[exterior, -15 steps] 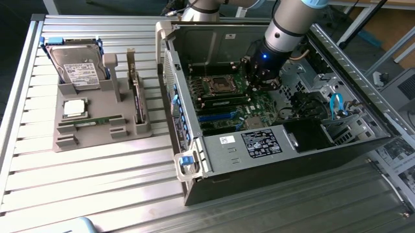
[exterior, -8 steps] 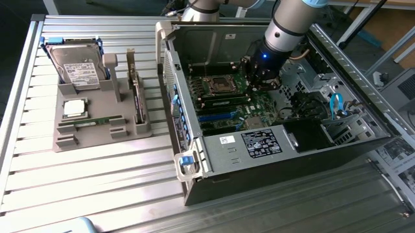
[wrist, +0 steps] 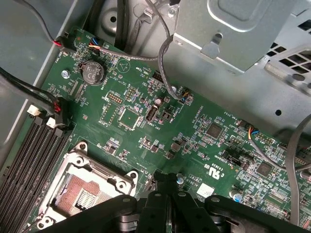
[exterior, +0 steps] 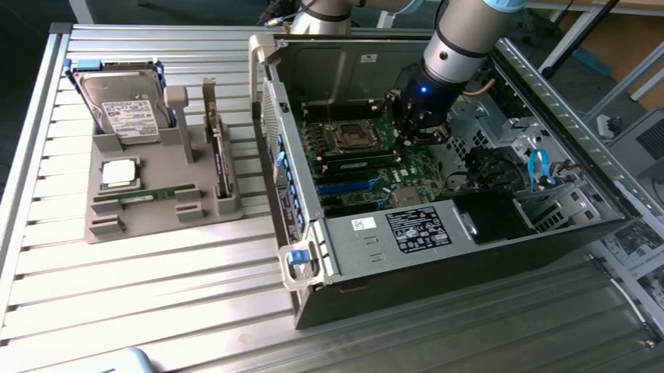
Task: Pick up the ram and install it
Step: 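Press down the ram until it locks into place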
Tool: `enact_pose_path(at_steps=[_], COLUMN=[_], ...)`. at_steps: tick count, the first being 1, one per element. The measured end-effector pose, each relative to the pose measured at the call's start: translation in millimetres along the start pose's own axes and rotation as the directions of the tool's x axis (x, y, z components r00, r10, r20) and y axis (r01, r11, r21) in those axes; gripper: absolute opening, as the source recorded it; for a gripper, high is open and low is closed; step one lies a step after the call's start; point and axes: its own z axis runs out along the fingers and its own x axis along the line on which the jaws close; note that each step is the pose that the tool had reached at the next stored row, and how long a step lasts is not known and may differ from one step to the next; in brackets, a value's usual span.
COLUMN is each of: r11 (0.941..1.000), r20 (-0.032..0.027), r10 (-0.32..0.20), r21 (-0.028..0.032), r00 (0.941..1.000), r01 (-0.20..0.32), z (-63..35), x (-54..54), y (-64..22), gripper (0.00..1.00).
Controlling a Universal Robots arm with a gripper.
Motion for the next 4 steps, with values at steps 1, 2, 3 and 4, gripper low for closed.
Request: enact_pose_path(at_steps=[1,2,3,4], r11=[1.0,1.0,1.0,1.0], r20=[0.0,0.0,0.0,0.0], r10=[0.0,0.0,0.0,0.0], r21=[0.0,0.0,0.0,0.0], r00=[1.0,1.0,1.0,1.0], r01=[0.0,0.0,0.0,0.0], z=[0.0,0.0,0.0,0.0], x=[0.0,0.0,0.0,0.0], y=[0.0,0.0,0.0,0.0], gripper=[0.11,0.11,0.11,0.11])
